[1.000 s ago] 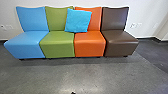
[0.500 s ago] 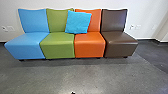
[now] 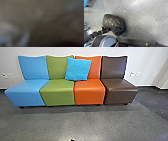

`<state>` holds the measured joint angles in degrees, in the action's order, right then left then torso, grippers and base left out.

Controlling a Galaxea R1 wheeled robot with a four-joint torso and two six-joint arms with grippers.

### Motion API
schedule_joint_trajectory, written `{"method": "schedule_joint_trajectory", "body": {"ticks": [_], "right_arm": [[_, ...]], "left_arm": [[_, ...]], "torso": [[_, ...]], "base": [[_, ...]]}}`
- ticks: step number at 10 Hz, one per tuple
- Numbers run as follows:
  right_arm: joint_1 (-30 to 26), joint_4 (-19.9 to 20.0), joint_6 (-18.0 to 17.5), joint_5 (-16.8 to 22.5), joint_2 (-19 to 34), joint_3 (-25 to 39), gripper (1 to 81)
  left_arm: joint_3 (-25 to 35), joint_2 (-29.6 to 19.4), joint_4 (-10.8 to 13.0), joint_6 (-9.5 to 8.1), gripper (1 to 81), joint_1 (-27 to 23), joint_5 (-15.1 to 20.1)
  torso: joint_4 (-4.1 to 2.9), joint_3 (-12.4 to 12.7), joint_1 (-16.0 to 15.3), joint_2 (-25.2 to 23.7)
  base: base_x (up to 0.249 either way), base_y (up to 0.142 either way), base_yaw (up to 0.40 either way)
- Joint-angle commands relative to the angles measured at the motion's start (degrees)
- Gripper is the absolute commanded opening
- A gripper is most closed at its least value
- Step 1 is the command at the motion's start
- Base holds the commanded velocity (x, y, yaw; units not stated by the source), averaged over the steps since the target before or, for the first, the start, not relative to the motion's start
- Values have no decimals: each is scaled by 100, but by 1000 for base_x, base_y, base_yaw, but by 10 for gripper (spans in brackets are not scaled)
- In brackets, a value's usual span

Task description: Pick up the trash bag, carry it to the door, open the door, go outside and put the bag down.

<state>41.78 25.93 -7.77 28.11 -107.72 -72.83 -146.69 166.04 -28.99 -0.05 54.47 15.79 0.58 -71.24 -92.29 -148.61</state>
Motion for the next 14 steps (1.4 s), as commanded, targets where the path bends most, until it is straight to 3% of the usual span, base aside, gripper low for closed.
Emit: {"method": "schedule_joint_trajectory", "body": {"ticks": [1, 5, 6, 10, 11, 14], "right_arm": [[-481, 140, 12, 370, 283, 121, 811], [-481, 140, 21, 370, 283, 138, 811], [-472, 140, 21, 370, 283, 138, 811], [-306, 88, 38, 309, 195, 147, 811], [-279, 79, 47, 300, 169, 138, 811], [-147, 61, 117, 274, 142, 138, 811]], "left_arm": [[-9, -61, 16, -13, 10, -494, 276], [-9, -44, 34, -13, 10, -467, 302], [-9, -53, 60, -13, 10, -467, 337], [44, -88, 570, -13, 10, -388, 381], [88, -132, 579, -13, 10, -379, 469], [219, -263, 596, -4, 10, -318, 478]], "torso": [[0, 0, 0, 0], [0, 0, 0, 0], [0, 0, 369, 573], [0, 0, 605, 953], [0, 456, 730, 1152], [0, 834, 1003, 1620]], "base": [[0, 0, 0], [0, 0, 0], [0, 0, 0], [0, 0, 0], [0, 0, 0], [0, 0, 0]]}}
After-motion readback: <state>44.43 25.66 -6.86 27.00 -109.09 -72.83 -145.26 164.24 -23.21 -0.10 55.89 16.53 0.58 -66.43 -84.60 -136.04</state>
